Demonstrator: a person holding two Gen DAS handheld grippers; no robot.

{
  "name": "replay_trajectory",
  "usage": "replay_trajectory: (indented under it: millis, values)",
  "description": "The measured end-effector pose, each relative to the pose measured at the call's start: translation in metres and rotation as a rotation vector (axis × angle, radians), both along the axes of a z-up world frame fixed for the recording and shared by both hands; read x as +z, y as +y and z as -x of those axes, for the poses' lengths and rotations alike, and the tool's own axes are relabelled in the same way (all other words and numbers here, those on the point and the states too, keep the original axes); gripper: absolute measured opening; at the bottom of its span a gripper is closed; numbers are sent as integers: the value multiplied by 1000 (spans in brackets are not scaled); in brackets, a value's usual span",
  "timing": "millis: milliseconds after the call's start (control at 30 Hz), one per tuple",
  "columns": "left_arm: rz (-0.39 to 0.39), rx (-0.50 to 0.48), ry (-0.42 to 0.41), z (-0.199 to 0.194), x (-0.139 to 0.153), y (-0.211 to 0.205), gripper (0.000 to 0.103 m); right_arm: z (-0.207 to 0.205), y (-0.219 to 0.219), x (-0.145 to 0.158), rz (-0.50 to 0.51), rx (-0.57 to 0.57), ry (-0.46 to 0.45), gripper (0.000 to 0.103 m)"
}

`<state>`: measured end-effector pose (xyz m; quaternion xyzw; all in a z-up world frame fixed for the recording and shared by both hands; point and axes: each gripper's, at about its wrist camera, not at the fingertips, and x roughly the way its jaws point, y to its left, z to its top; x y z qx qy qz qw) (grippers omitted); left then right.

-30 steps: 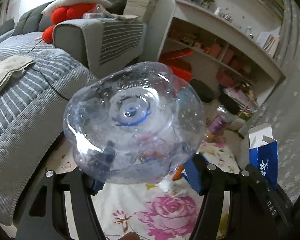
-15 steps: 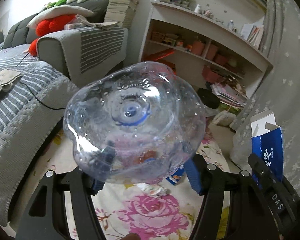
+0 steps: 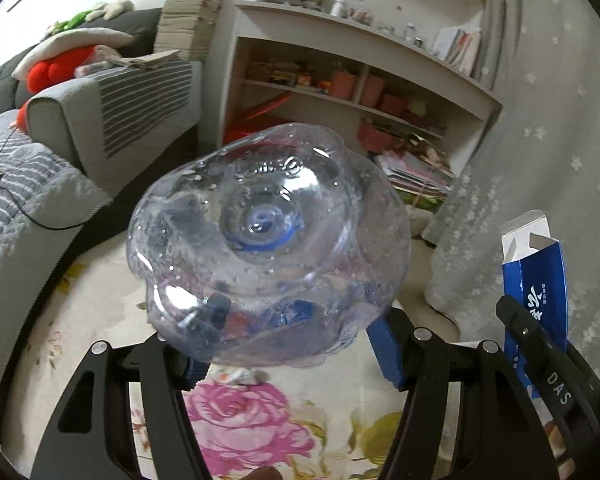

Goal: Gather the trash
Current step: 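Lift the plastic bottle and blue box off the table with both tools, then carry bottle and box over the white bin and open both tools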

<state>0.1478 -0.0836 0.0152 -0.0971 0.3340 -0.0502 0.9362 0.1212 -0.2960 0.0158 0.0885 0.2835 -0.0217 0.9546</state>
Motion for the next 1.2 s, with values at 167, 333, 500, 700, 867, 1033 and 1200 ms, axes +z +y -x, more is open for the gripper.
replay_trajectory:
  millis: [167, 333, 500, 700, 867, 1033, 1200]
  values:
    - [2, -50, 0, 1, 0, -29, 64, 8, -34, -1, 2, -74, 7, 37]
    - [-4, -99, -4, 4, -1, -59, 64, 18, -72, -3, 7, -154, 14, 37]
    - [-14, -152, -2, 9, -3, -93, 64, 27, -105, -5, -16, -222, 20, 37]
    - [-10, -219, 6, 14, -4, -135, 64, 47, -142, 3, -28, -326, -22, 72]
    - [-5, -281, 11, 22, -7, -170, 64, 65, -176, 8, -70, -412, -47, 81]
    - [-12, -343, 21, 28, -12, -204, 64, 84, -207, 10, -86, -505, -71, 91]
    - [-15, -406, 32, 31, -16, -238, 64, 101, -229, 15, -65, -607, -105, 96]
